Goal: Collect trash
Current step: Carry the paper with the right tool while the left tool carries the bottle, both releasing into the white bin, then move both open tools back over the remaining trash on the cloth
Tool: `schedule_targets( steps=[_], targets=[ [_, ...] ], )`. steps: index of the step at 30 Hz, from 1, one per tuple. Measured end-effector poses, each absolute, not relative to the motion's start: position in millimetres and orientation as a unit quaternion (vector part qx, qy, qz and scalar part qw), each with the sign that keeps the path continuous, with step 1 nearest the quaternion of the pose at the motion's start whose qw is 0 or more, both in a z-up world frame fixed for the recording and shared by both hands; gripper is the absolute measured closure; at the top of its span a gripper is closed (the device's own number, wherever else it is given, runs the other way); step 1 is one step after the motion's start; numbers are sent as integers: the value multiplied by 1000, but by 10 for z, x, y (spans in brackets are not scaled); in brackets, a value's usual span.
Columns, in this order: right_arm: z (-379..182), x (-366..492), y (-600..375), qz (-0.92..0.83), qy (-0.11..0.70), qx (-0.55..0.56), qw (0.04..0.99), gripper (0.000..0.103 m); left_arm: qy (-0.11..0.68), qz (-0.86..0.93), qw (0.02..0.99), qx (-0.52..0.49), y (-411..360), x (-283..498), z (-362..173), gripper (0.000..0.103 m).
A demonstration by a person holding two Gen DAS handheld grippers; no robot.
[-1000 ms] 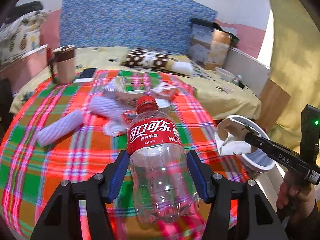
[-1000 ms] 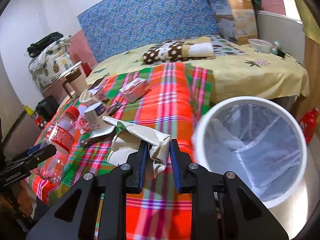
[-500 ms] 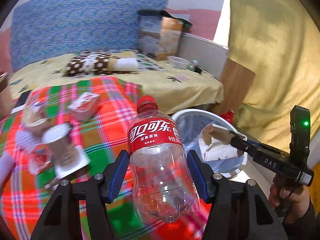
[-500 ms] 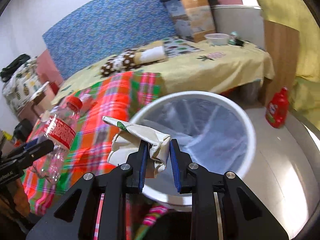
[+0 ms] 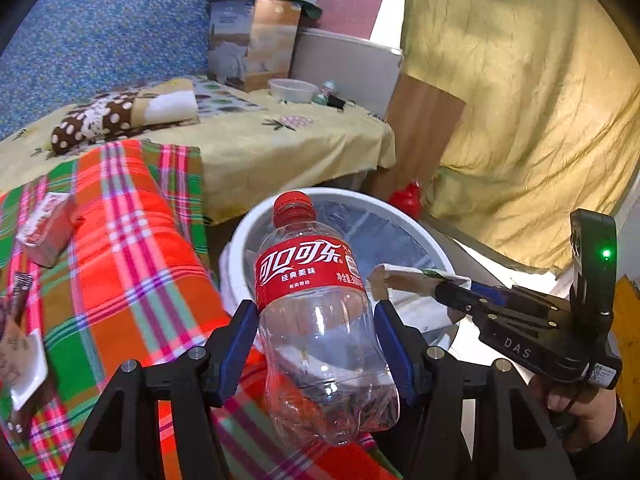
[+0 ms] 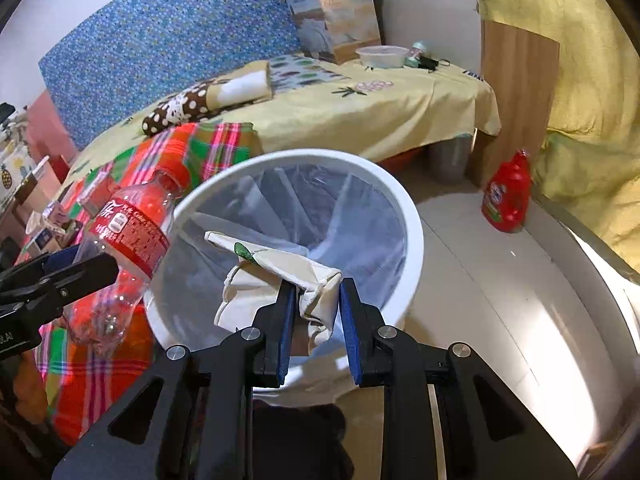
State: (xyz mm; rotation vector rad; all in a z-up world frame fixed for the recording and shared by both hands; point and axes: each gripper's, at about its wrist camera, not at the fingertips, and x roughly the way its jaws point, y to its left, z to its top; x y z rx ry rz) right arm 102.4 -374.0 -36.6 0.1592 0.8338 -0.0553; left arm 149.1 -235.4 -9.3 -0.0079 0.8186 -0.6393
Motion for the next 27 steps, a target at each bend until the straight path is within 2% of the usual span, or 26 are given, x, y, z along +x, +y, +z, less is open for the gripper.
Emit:
schedule_targets(
  steps=[8, 13, 27],
  targets=[
    [-382, 1033, -3803, -44, 413, 69, 907, 76, 402, -315, 860, -5, -2464, 1617, -183, 42],
    [-349, 1011, -3817, -47, 407, 67, 910, 67, 401, -314, 860, -11, -2465, 1644, -175, 43],
    [-169, 903, -3585, -1, 367, 89, 926, 67, 370, -292, 881, -35, -2142, 1411, -9, 43]
  ],
)
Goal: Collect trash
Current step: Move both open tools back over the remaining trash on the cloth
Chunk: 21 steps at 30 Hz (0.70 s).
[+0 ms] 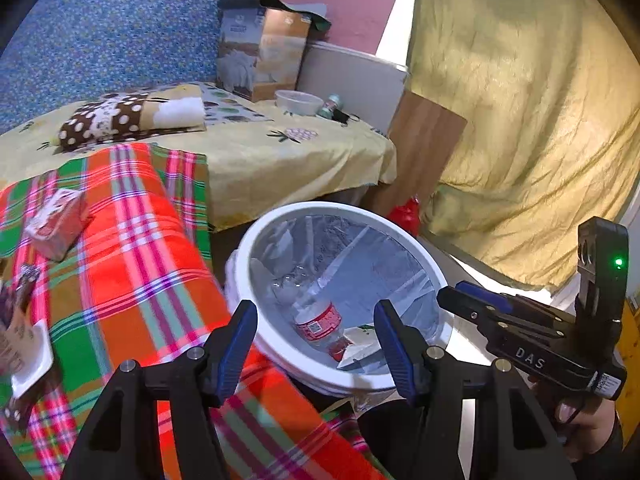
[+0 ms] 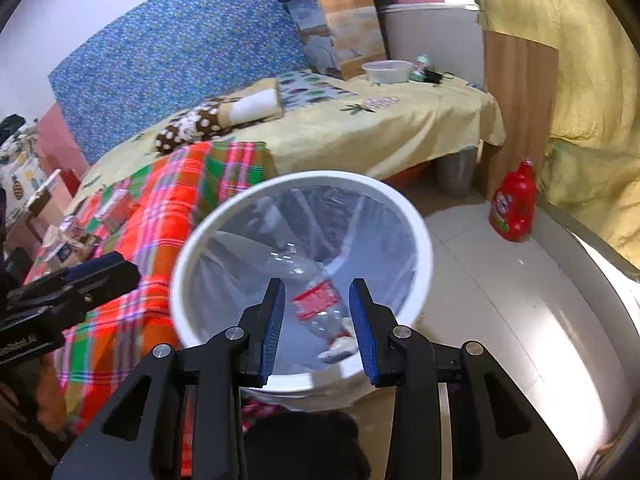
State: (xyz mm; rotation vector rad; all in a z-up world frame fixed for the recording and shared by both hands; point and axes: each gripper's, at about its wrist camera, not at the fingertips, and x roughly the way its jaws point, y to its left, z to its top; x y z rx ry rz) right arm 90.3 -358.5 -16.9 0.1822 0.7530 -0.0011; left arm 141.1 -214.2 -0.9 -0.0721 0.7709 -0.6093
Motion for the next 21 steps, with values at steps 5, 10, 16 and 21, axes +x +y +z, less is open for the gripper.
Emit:
schedule_targets(
  steps=[5, 10, 16, 21],
  targets=[
    [-113, 870, -3385, 30, 359, 79, 929, 67, 358, -248, 899, -38, -1871, 1268, 24, 43],
    [-80, 859, -3141, 71, 355, 66, 930, 67, 354, -203, 911, -55, -1515, 1159, 41, 43],
    [-71, 863, -2882, 109, 355, 62, 927, 67, 344, -161, 922, -70, -1142, 998, 33, 43],
    [-41, 870, -2725, 131, 348, 67, 926, 59, 323, -135, 933, -77, -840, 830, 57, 43]
  ],
)
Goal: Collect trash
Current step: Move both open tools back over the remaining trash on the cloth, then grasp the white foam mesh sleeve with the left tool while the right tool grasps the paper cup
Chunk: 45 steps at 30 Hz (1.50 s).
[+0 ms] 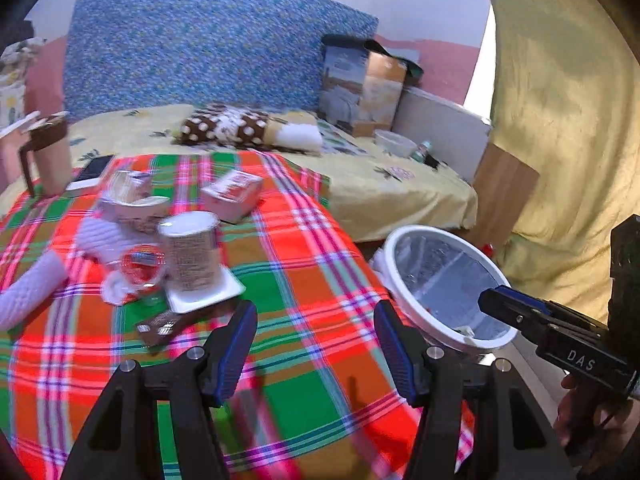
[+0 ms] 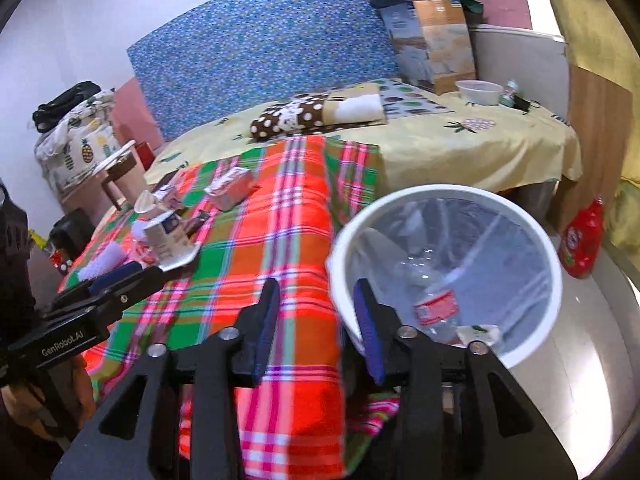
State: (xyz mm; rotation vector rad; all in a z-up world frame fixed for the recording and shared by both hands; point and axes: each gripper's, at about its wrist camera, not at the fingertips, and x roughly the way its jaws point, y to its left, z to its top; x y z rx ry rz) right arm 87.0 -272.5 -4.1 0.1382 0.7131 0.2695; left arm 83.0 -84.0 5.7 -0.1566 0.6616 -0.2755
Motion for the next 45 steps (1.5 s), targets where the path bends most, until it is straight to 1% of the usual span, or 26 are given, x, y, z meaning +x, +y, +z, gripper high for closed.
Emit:
schedule_targets(
  steps=[6, 10, 13, 15, 24, 27, 30, 32, 33, 34, 45],
  targets=[
    [-33, 841, -2477, 143, 331, 54, 931, 58, 335, -116, 931, -90, -572, 739, 41, 43],
    [-17, 844, -2326, 160, 331, 44, 929, 52, 329, -97, 935, -85, -418, 648, 34, 44],
    [-37, 905, -2229, 175, 351, 59, 918, 52, 322, -80, 939, -86, -321, 589, 16, 45],
    [-44, 912, -2118, 176, 356, 46, 917, 52, 319, -63, 942, -85, -224, 568, 11, 45],
    [-18, 979, -1759, 193, 342, 18, 920, 52, 320, -12, 942, -98, 181, 526, -25, 45],
    [-8, 1023, -1636, 211, 343, 15, 915, 52, 321, -2, 942, -94, 310, 517, -26, 48],
    [6, 1045, -1519, 227, 344, 11, 911, 52, 333, 1, 938, -92, 403, 546, -61, 48],
    [19, 1066, -1442, 235, 342, 3, 910, 50, 343, -1, 934, -95, 477, 575, -94, 48],
    [19, 1072, -1412, 236, 341, -2, 910, 44, 345, -2, 933, -97, 509, 580, -109, 48],
    [18, 1083, -1366, 237, 340, -7, 910, 41, 346, -3, 933, -97, 528, 579, -120, 48],
    [-47, 1339, -1112, 242, 351, -27, 904, 41, 351, 28, 932, -84, 961, 817, -164, 47]
  ],
)
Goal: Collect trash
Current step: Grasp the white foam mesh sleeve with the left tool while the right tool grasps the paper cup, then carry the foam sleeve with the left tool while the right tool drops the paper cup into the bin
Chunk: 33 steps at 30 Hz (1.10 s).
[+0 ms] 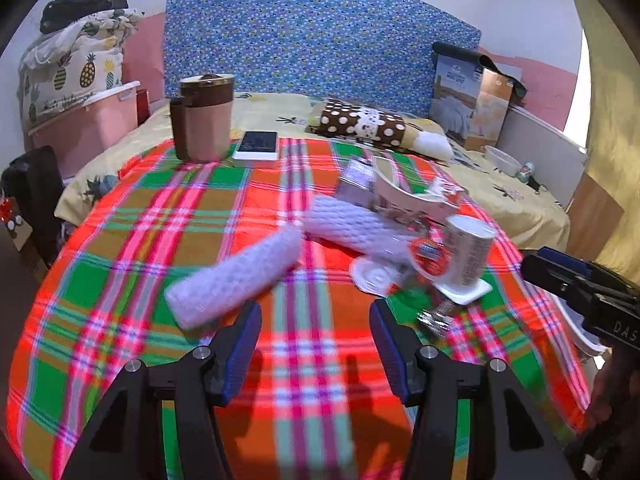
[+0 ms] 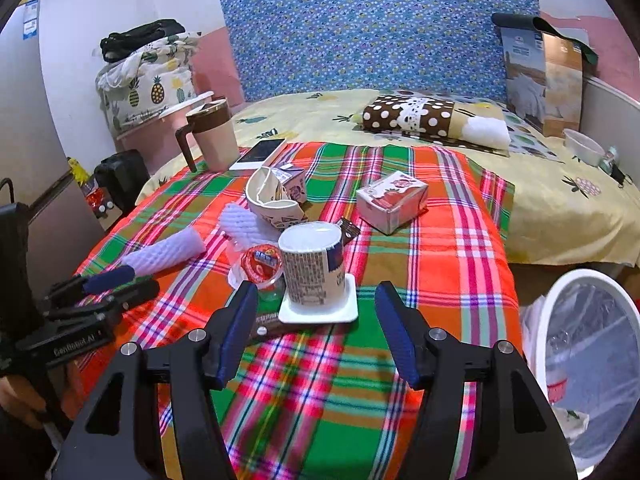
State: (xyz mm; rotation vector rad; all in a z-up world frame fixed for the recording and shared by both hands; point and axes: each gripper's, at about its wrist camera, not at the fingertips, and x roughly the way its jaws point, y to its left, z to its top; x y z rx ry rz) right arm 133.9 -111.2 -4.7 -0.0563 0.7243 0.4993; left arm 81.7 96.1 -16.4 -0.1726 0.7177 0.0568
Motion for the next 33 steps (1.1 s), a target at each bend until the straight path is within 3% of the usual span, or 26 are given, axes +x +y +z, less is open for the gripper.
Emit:
schedule_targets(
  steps=[3, 8, 19, 22, 25, 27, 31, 33],
  targets=[
    [-59, 1387, -1059, 243, 353, -28, 903, 41, 353, 31, 932, -82, 1099, 928, -178, 46],
    [-102, 1490, -939, 245, 359, -33, 900, 41, 345, 29, 935, -74, 1260, 1073, -160, 36],
    [-209, 1618, -922, 238, 381, -13, 893, 41, 385, 19, 922, -44, 1382, 1382, -387, 35],
    [-241, 1652, -923, 242, 391, -9, 888, 52, 401, 17, 914, -53, 1412, 1435, -477, 35],
    [-236, 1648, -917, 245, 389, -14, 888, 52, 409, 18, 911, -61, 1441, 1453, -508, 36],
    [-226, 1638, -924, 246, 388, -14, 888, 52, 415, 16, 907, -69, 1467, 1473, -534, 42],
    [-204, 1633, -993, 245, 385, -5, 890, 52, 419, 30, 905, -69, 1473, 1477, -552, 71],
    [-176, 1619, -1054, 245, 383, 4, 891, 52, 417, 32, 906, -65, 1458, 1465, -540, 73]
  ],
)
